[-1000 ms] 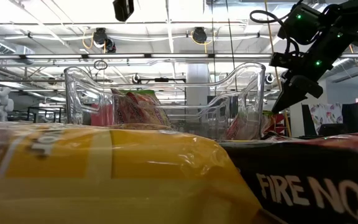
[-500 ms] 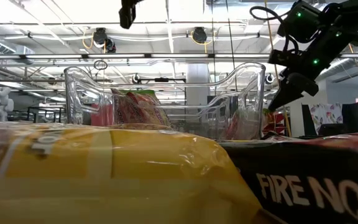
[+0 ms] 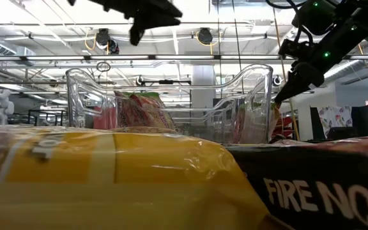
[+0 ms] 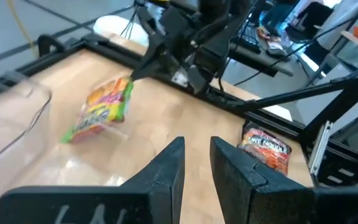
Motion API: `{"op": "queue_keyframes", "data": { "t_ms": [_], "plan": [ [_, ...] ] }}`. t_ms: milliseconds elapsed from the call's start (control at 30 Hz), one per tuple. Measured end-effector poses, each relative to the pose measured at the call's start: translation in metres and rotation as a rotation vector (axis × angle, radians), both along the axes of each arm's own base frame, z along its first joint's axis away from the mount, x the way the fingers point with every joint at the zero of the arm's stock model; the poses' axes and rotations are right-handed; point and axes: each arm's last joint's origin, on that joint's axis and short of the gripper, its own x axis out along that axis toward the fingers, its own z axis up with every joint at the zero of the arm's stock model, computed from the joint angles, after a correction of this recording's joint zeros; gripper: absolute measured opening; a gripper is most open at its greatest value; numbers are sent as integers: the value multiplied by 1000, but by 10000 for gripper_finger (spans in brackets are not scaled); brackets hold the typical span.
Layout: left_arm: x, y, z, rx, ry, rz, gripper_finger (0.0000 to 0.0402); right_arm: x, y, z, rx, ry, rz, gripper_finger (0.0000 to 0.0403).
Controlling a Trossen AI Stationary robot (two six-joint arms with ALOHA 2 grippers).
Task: Sort Maruchan noodles
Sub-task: Put the green noodle pack into the center transparent bin
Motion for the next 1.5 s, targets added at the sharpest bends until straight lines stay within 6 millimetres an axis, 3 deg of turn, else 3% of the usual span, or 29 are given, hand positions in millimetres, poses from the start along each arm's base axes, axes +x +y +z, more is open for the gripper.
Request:
{"op": "queue_keyframes", "data": {
  "t_ms": [200, 333, 567, 733, 1100, 1267, 1500],
  "plan": [
    [34, 0, -10, 45, 138, -15, 81, -2, 0, 2, -1, -13, -3, 0],
    [60, 4, 1, 96, 237, -29, 81, -2, 1, 4, -5, -30, -4, 0],
    [103, 22, 9, 90, 395, -61, 81, -3, 1, 5, -9, -37, -3, 0],
    [126, 39, 4, 89, 429, -87, 81, -4, 1, 6, -10, -40, -2, 0],
    [143, 80, 14, 19, 381, -113, 81, -4, 1, 6, -12, -43, -1, 0],
    [146, 94, 6, 12, 426, -107, 81, -4, 1, 7, -15, -55, -2, 0],
    [155, 98, -9, -17, 420, -154, 81, -6, 1, 12, -26, -89, -4, 0]
  ]
}}
